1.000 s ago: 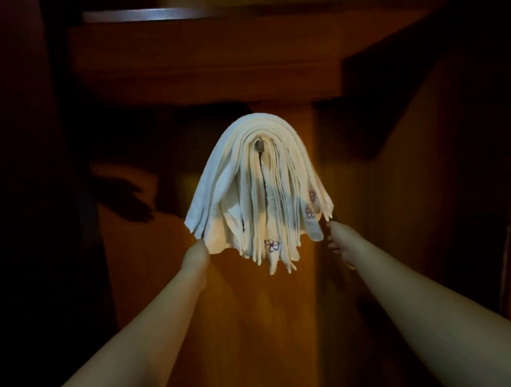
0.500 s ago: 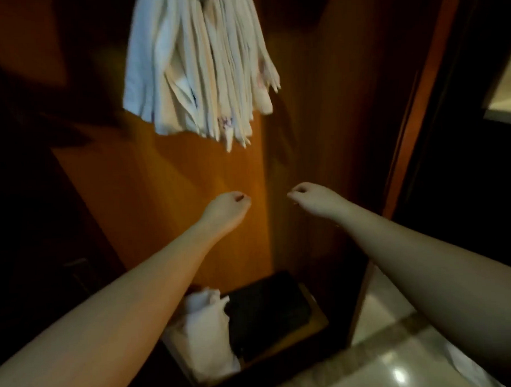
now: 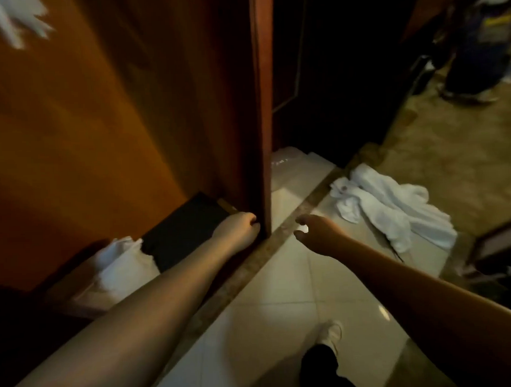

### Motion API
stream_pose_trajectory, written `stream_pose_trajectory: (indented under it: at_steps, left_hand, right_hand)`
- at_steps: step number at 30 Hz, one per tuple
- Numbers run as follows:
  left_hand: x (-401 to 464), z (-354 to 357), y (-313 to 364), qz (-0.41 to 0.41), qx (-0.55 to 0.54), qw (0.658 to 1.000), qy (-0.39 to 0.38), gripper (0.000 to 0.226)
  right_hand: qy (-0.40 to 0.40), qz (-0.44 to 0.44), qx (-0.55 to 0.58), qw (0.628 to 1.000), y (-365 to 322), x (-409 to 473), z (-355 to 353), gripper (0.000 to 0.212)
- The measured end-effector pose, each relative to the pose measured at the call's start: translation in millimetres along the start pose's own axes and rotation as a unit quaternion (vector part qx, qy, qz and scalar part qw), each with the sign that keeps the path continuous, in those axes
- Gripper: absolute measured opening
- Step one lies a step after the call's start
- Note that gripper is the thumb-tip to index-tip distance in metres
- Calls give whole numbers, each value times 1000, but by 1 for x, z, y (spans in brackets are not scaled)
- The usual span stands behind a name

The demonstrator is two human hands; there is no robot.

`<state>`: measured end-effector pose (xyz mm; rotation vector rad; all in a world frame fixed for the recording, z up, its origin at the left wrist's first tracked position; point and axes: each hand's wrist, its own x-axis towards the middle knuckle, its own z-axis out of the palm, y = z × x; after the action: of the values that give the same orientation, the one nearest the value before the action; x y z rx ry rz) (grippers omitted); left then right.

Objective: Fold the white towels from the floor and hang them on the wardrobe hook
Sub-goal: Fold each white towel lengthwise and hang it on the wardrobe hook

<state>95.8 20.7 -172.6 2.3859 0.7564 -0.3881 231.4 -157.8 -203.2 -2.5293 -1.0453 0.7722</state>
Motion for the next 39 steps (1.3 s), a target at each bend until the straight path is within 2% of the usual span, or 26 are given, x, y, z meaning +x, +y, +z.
stream_pose_trajectory:
  at_steps: [4,11,15,19,23,31,39]
  left_hand:
    - [71,65,67,25,59,997,-31,38]
    - [168,155,160,25,111,987,-109,37]
    - [218,185,206,18,134,984,-116,37]
    - [266,214,243,8,105,982,-156,40]
    - [322,242,273,24,129,975,-177,42]
    - [467,306,320,51,165,958,-229,37]
    - [627,379,334,60,209,929,-300,38]
  right_hand:
    - [-14,83,-12,996,107,6,-7,47]
    - [-34,181,33,982,259,18,-28,52]
    - [-51,234,45,970,327,23,-41,53]
    - [-62,283,65,955,386,33,-51,53]
    - [-63,327,92,938,439,55,-51,52]
    - [-76,424,174,886,548,128,-28,55]
    - [-51,511,300,803,655,236,5,46]
